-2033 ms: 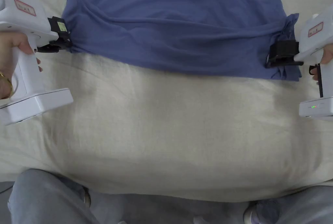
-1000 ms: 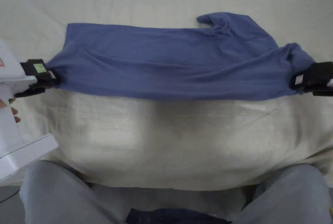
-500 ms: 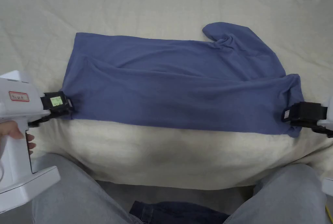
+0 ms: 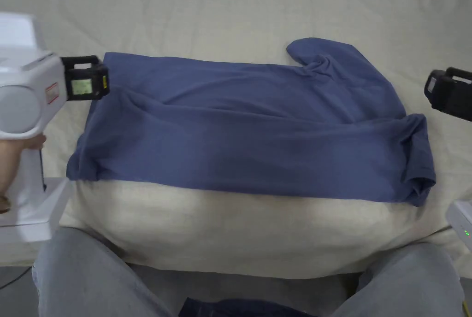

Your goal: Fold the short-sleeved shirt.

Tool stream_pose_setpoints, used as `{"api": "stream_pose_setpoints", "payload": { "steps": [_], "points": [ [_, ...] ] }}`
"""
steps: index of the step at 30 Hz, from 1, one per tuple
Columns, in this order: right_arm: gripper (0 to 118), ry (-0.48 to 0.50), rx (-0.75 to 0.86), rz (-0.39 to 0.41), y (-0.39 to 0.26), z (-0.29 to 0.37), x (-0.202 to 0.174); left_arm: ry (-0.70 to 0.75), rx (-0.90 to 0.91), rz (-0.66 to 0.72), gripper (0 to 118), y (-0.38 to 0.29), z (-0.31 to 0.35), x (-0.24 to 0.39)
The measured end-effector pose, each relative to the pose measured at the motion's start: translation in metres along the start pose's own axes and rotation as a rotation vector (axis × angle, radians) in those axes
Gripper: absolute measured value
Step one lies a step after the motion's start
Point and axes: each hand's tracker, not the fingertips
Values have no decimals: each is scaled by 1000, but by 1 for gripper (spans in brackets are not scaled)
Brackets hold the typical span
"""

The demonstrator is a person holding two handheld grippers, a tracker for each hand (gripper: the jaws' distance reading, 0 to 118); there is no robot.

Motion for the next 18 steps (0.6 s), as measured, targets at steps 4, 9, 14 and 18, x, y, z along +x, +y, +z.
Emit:
{"api": "stream_pose_setpoints", "payload": {
  "steps": [4,9,14,18],
  "points": [
    [101,11,51,52,-7,-21,-19,-103,59,35,117,10,-9,29],
    [95,74,57,55,-8,-35,-43,-139,89,-2,77,5,-18,49],
    [39,99,68,27,-4,-48,-54,-145,69,35,12,1,-43,46],
    [0,117,48,-28,2,-61,-55,-173,43,81,0,5,-55,43]
  ]
}}
